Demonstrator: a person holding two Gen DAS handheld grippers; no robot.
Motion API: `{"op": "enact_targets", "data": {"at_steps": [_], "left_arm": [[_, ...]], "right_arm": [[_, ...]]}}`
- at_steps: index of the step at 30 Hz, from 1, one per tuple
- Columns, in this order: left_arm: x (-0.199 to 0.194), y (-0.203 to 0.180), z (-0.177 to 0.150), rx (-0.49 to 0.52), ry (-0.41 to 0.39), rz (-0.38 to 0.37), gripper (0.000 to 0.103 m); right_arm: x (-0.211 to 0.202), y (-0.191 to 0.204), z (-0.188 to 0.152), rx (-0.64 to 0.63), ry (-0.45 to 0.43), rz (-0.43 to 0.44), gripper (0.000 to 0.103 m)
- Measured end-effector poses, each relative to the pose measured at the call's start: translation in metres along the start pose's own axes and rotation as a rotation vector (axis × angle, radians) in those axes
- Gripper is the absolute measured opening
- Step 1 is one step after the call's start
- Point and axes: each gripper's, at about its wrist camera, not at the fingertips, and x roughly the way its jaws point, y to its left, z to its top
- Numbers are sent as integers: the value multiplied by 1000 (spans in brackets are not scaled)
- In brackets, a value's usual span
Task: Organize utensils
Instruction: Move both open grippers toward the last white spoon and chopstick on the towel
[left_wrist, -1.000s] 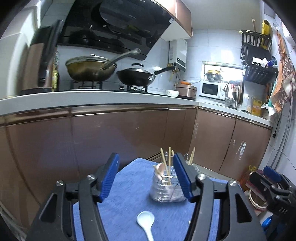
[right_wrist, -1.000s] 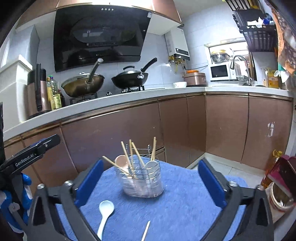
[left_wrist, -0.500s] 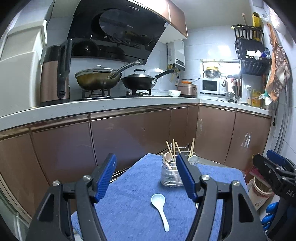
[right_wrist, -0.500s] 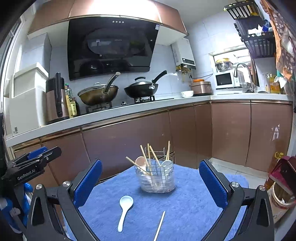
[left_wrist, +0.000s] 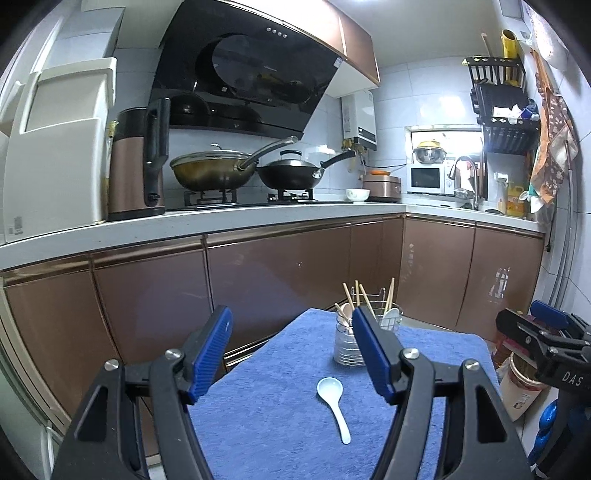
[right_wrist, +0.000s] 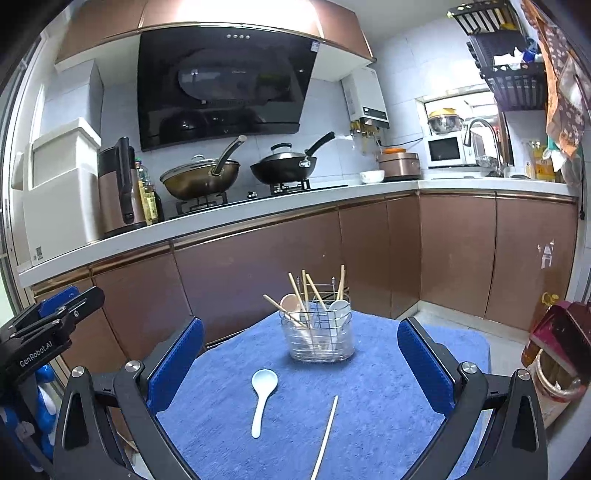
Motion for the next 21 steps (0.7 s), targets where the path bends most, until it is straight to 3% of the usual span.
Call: {"op": "enact_targets", "data": {"at_steps": [9,21], "left_arm": [[1,6,-6,3,12,18,66],[14,3,-16,-4,37,31,66]], "right_arm": [[-3,11,-2,-51,-2,-27,103],[0,-13,-8,-7,-4,-54,103]]}}
